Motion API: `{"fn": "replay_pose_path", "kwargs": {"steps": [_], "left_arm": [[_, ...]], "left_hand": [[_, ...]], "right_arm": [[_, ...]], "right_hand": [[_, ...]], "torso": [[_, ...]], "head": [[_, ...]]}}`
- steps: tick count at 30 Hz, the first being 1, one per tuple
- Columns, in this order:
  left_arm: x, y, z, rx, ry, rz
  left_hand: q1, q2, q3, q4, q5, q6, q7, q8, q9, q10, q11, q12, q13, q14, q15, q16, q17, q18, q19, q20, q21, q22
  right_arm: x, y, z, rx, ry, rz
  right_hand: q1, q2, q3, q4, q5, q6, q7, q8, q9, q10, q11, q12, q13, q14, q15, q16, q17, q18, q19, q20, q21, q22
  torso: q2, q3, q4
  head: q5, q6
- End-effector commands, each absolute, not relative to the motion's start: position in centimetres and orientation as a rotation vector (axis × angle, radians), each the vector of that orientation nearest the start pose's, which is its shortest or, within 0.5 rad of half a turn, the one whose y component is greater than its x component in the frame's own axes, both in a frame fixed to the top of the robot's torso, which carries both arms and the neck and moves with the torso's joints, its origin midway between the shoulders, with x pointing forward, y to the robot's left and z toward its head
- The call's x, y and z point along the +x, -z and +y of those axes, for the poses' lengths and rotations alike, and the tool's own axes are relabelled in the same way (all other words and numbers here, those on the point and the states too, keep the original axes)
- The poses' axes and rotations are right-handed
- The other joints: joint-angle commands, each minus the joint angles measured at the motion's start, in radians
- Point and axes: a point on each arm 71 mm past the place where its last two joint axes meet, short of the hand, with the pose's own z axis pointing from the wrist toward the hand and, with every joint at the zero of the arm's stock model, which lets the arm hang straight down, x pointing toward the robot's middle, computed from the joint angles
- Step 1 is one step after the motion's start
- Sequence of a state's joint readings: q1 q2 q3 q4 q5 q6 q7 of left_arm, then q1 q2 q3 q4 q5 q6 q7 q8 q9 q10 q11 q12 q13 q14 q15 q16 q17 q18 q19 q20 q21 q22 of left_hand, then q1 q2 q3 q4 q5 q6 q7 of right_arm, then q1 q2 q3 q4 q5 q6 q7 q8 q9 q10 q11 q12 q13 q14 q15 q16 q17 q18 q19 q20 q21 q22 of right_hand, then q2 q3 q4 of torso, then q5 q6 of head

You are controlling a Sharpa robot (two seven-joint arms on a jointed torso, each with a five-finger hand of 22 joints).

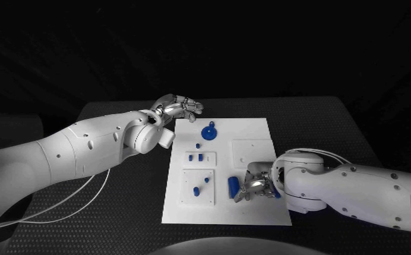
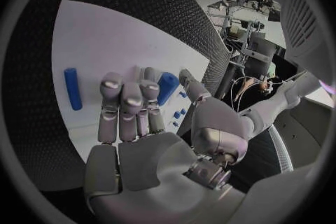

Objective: Assemble the parts on the task board

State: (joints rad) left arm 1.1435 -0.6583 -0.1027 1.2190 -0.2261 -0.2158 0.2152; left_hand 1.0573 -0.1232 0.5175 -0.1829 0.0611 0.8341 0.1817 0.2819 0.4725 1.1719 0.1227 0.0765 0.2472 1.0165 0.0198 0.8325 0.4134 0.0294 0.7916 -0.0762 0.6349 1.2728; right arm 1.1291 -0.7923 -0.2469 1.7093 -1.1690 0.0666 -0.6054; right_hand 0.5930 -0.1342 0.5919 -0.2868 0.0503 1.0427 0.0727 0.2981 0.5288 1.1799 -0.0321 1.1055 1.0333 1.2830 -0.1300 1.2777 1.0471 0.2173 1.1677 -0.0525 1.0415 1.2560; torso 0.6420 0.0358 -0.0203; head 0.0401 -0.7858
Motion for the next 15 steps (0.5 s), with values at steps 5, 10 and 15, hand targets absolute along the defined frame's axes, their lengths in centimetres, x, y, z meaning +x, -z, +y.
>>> {"fn": "replay_pose_path", "kwargs": {"steps": [5, 10, 15], "left_arm": [[51.66, 25.60, 19.59, -1.002, 1.307, 1.741], [51.64, 25.60, 19.63, -1.003, 1.307, 1.741], [51.65, 25.60, 19.64, -1.003, 1.306, 1.741]], "left_hand": [[-0.007, 0.001, 0.001, 0.006, 0.004, -0.008, 0.001, -0.001, -0.001, -0.007, 0.000, 0.000, -0.001, 0.004, 0.001, -0.006, 0.001, 0.011, 0.007, -0.002, -0.005, 0.002], [-0.007, 0.001, 0.001, 0.006, 0.004, -0.008, 0.001, -0.001, -0.001, -0.007, 0.000, 0.000, -0.001, 0.004, 0.001, -0.006, 0.002, 0.011, 0.007, -0.002, -0.005, 0.002], [-0.006, 0.000, 0.001, 0.006, 0.004, -0.008, 0.001, -0.001, -0.001, -0.007, 0.000, 0.000, -0.001, 0.004, 0.001, -0.006, 0.002, 0.011, 0.007, -0.002, -0.005, 0.002]], "right_arm": [[37.57, 30.55, -15.83, -0.072, -0.379, 2.520], [37.69, 30.51, -16.23, -0.059, -0.370, 2.506], [37.68, 30.50, -16.34, -0.060, -0.368, 2.506]], "right_hand": [[0.005, -0.006, -0.008, 0.001, -0.001, 0.011, 0.007, -0.002, 0.001, 0.004, 0.001, -0.004, 0.002, 0.007, -0.003, -0.006, 0.001, 0.044, 0.000, -0.005, -0.001, -0.002], [-0.003, 0.012, -0.015, 0.007, -0.001, 0.013, 0.007, -0.002, 0.000, 0.006, 0.001, -0.006, 0.002, 0.008, -0.003, -0.007, 0.002, 0.044, 0.001, -0.003, -0.002, -0.005], [-0.003, 0.033, -0.018, 0.005, -0.001, 0.014, 0.007, -0.002, -0.001, 0.007, 0.000, -0.007, 0.003, 0.009, -0.003, -0.008, 0.004, 0.044, 0.002, -0.003, -0.002, -0.006]], "torso": [[0.000, 0.0002, -0.0006], [0.000, 0.0005, 0.0001], [0.000, 0.0002, 0.0003]], "head": [[0.002, 0.001], [0.002, -0.001], [0.002, -0.001]]}}
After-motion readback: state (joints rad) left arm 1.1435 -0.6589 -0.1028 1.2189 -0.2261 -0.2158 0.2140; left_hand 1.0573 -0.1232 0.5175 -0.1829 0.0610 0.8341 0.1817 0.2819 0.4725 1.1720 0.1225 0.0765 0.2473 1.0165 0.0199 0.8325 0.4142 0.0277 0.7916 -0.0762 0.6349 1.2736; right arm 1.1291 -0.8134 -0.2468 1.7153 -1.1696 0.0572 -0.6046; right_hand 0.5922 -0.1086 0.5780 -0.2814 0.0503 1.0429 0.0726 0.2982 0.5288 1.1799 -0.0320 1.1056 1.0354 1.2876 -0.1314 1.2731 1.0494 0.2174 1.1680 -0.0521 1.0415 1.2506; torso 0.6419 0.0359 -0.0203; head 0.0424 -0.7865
